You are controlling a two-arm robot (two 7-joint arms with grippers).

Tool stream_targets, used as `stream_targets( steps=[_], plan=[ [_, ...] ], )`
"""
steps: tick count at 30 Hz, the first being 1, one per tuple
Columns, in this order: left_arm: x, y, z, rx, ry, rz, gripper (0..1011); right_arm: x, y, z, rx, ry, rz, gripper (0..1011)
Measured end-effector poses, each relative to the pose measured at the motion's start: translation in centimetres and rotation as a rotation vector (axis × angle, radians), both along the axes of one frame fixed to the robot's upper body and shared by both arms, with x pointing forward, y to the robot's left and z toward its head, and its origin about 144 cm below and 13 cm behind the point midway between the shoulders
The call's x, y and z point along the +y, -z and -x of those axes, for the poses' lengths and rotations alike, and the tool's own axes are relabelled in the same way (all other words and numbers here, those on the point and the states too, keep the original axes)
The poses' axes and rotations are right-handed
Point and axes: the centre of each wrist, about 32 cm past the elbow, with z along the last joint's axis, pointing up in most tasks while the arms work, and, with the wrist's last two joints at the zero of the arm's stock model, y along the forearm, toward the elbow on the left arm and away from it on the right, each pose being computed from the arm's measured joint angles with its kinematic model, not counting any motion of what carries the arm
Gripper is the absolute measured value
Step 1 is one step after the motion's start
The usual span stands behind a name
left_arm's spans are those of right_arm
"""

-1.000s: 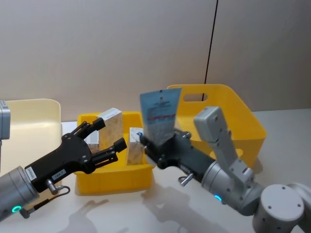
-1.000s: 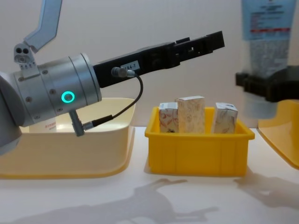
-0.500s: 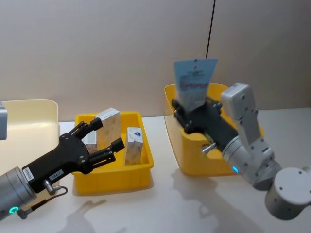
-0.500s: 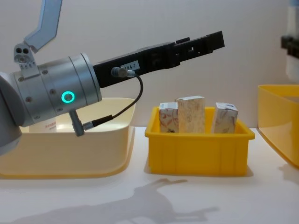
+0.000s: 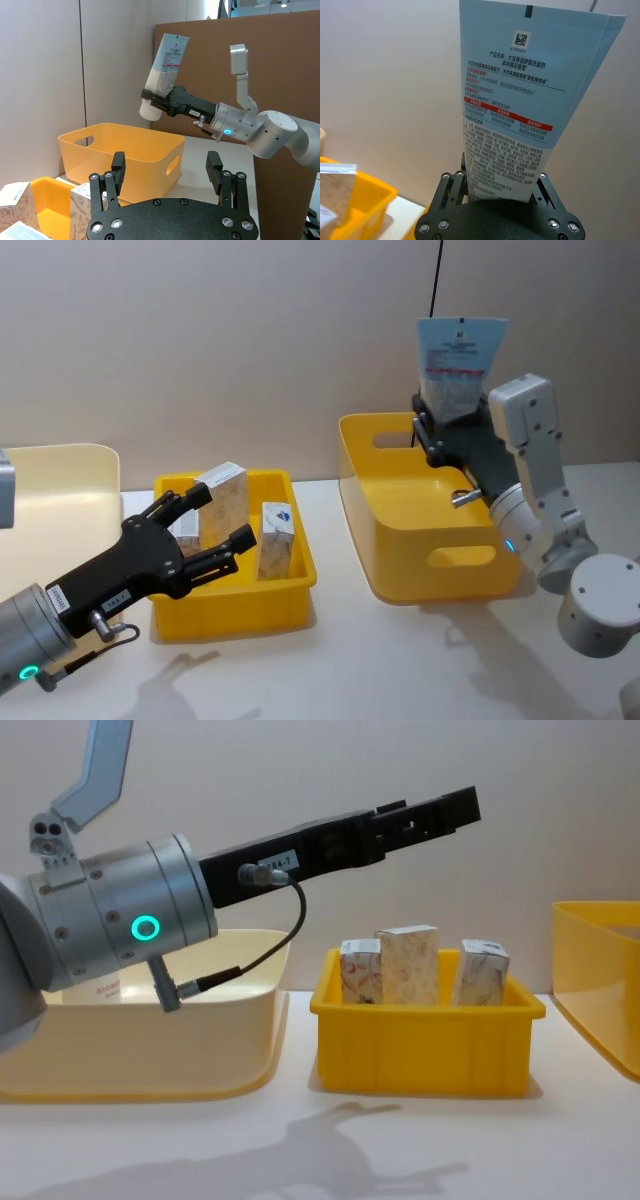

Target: Bimanual collaborative sorting of washing and personal care products

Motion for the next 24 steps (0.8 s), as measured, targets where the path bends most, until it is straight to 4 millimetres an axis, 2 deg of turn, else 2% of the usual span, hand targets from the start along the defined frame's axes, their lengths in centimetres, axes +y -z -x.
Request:
stream_targets(
  steps=[9,24],
  plan=[
    [0.0,0.0,0.0,0.0,0.0,0.0,1003,-0.4,0.6,-0.4,0.059,0.121,-0.016,466],
    [0.0,0.0,0.0,0.0,0.0,0.0,1002,0.2,2.0,-0.6,0.16,0.176,-0.05,466]
  ],
)
